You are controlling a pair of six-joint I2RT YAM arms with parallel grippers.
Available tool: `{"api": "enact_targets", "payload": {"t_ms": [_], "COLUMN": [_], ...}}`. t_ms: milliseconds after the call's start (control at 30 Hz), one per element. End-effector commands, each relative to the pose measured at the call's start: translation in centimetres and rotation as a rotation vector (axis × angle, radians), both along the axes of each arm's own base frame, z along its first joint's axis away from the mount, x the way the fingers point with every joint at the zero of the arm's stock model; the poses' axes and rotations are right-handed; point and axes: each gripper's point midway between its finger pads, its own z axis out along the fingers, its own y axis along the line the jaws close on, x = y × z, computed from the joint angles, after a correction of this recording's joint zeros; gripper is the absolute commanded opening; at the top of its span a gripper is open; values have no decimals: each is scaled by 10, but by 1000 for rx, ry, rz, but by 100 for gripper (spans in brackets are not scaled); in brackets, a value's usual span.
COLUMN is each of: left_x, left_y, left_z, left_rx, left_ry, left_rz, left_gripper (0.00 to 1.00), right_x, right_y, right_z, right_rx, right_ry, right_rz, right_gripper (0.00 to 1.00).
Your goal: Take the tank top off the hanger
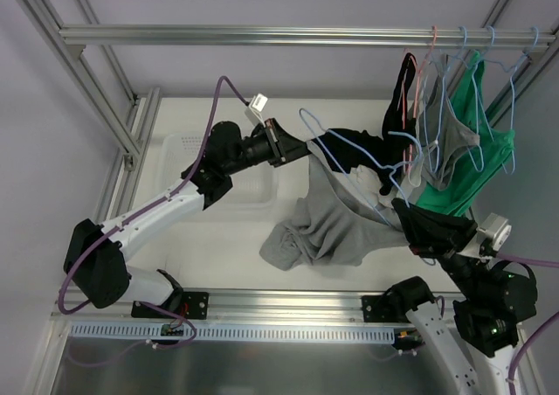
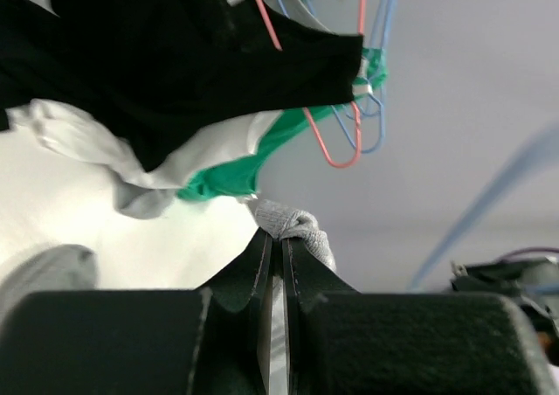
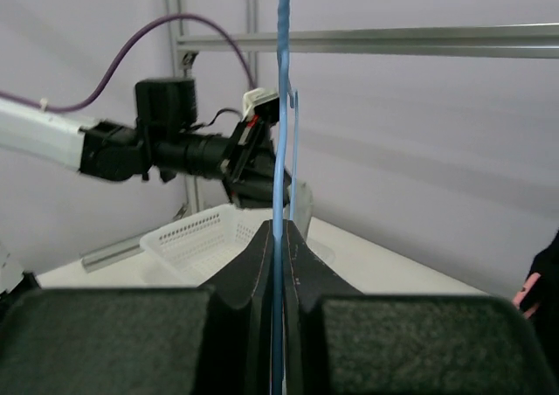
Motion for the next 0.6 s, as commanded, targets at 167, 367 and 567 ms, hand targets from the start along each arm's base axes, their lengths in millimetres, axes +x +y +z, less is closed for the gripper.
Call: {"api": "enact_targets", "payload": {"t_ms": [167, 367, 567], "left_x": [-52, -107, -207], "left_y": [-45, -88, -125], "left_z": [16, -2, -50], "left_rx": [-261, -179, -11], "left_ry": [-55, -209, -541], "left_rz": [-165, -362, -685], "left_gripper": [0, 0, 4], "right_x": [21, 61, 82], "right_y": [-20, -13, 0], "right_z": [63, 74, 71], "right_rx": [285, 352, 405], "right_ry": [-111, -32, 7], "right_rz": [-77, -96, -43], "right_gripper": [0, 0, 0]}}
